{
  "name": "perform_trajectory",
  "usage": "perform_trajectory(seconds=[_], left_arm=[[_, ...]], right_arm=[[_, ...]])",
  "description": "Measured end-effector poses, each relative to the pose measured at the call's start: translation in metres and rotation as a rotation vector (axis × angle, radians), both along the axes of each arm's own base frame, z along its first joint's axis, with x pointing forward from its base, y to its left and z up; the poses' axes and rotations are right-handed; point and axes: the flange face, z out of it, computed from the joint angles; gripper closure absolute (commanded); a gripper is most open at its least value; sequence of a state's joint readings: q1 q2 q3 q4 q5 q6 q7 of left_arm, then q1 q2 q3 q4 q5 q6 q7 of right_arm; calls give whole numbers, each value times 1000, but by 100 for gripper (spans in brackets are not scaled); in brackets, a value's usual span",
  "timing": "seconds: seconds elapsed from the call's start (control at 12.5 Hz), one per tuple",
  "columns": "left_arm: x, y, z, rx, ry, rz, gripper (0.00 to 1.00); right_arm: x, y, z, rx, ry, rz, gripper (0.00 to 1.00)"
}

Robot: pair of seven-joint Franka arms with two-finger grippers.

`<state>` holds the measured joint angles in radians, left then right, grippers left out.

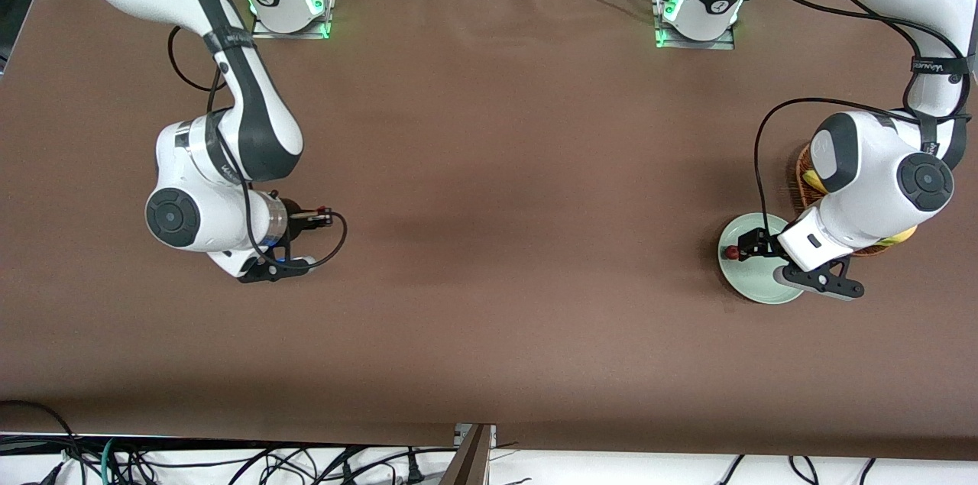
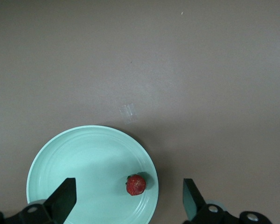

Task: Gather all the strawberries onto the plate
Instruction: 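Carry the second strawberry toward the plate and set it down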

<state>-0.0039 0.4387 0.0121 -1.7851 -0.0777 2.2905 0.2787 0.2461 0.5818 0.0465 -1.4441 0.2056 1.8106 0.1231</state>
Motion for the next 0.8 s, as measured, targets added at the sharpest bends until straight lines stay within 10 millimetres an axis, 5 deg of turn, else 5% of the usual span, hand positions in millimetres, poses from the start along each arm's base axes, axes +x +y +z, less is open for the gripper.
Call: perform_trajectory(seconds=[0.48,0.8], left_arm=[[0,3,0,-3,7,51,0],[-1,5,-1,-3,16,60,0]], right_arm=[[-12,92,65,210,68,-190,73],[-13,139,55,398,165,-402,71]])
